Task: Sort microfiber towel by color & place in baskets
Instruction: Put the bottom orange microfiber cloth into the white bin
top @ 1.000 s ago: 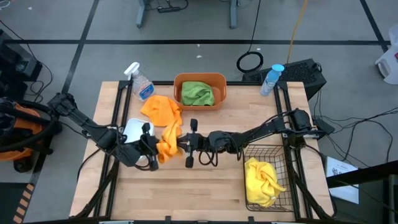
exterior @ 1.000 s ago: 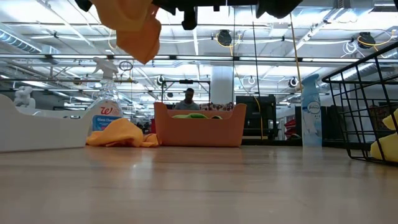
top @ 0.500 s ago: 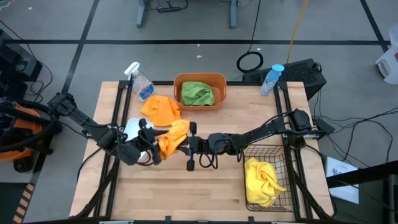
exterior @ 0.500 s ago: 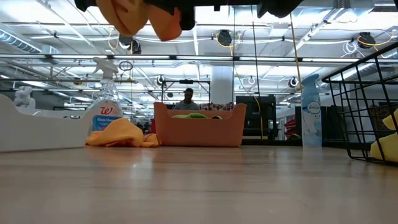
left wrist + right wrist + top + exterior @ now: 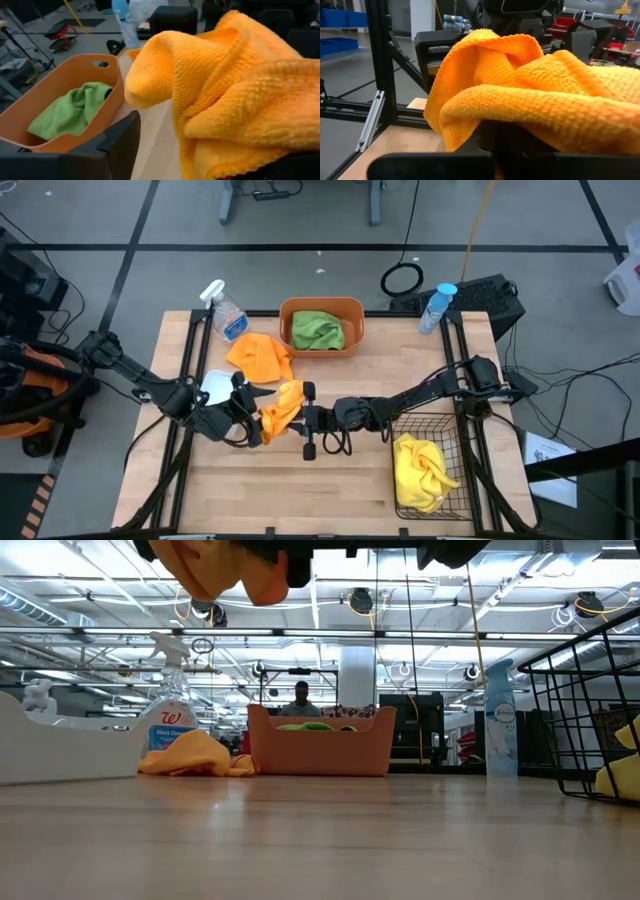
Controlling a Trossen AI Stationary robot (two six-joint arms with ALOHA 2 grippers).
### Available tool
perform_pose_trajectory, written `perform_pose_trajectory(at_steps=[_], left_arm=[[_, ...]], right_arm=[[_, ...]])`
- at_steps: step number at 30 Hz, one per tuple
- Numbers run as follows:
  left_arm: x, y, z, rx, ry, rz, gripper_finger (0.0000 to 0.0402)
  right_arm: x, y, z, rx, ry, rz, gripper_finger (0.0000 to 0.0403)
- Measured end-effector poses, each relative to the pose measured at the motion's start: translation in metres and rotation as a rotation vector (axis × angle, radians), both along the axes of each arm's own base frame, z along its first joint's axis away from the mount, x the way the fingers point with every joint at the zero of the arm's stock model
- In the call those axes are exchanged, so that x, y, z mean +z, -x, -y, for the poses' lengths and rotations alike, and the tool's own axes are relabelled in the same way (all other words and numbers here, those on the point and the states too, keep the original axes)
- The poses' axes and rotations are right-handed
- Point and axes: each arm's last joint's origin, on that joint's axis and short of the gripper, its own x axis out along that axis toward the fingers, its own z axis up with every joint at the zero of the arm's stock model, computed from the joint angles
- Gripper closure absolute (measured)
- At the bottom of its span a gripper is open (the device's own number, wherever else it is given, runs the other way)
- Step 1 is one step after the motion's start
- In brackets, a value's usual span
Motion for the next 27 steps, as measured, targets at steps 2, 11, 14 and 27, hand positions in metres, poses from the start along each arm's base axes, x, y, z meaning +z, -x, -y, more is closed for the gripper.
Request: perform_pose_trajectory(at_steps=[2,11,14,27], left_arm=[[0.0,0.0,0.001,-0.031,-0.02,-0.009,0.017],[0.002,0.002,0.004,-0.161,-0.01,-0.041,0.0378],[0.002,0.002,0.004,-0.166,-0.008,-0.046,0.0386],[0.015,0.04,-0.015,-0.114,0.094,-0.079,0.0396]], right_arm=[[0.0,0.0,0.0,0.005,0.002,-0.001,0.0402],[0.0,0.0,0.001,0.002,0.008,-0.007,0.04],[-0.001,0.0,0.001,0.001,0.008,-0.01,0.0388],[-0.012,-0.001,0.008,-0.109,-0.039,-0.141,0.0282]])
